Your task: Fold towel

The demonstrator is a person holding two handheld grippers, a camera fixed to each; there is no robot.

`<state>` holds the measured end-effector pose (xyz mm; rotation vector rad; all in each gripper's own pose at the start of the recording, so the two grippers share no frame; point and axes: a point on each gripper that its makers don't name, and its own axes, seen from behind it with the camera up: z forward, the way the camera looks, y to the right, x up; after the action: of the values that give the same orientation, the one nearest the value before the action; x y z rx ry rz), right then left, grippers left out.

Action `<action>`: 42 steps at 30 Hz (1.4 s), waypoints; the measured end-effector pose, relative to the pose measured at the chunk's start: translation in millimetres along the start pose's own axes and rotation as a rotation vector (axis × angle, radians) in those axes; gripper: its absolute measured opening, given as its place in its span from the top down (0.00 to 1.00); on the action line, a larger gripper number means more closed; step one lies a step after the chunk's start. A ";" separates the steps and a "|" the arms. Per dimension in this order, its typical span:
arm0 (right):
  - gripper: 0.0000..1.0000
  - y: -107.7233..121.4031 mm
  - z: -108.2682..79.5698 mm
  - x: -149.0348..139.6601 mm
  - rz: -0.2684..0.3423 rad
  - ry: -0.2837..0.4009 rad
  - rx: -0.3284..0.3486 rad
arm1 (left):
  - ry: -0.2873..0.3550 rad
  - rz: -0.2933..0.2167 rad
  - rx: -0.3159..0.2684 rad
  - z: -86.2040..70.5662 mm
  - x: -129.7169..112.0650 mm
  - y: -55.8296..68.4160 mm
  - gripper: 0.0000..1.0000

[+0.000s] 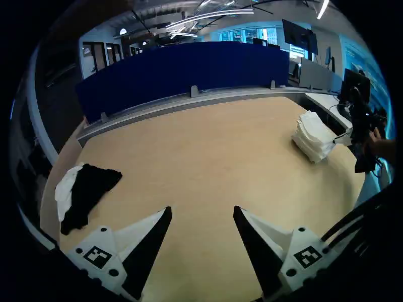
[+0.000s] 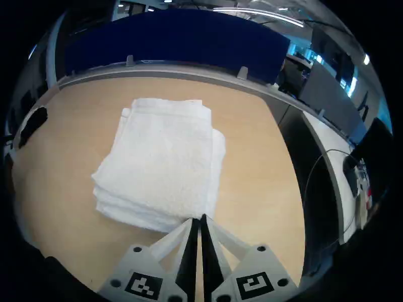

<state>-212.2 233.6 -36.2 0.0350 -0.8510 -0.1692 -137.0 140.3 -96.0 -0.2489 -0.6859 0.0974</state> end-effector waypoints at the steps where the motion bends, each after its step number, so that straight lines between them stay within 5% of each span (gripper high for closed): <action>1: 0.93 0.0 -0.6 0.2 -0.001 0.002 -0.003 | 0.000 0.000 0.000 -0.4 -0.1 -0.2 0.10; 5: 0.81 0.5 -4.6 3.0 0.003 0.018 -0.015 | 0.002 -0.002 0.000 -1.7 -0.6 -1.6 0.10; 15: 0.02 2.1 -21.2 10.8 0.044 0.067 -0.024 | 0.009 -0.006 0.003 -5.2 -0.5 -7.4 0.09; 30: 0.00 -12.5 -40.7 31.9 0.093 0.147 -0.003 | 0.025 -0.009 0.001 -6.5 2.6 -8.4 0.10; 42: 0.00 -41.2 -91.8 118.6 0.228 0.483 0.054 | 0.049 -0.018 0.002 -5.2 5.7 -14.1 0.10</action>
<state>-72.1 170.3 -12.4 0.0278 -0.3722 0.0774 -129.2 126.7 -92.8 -0.2423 -0.6391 0.0744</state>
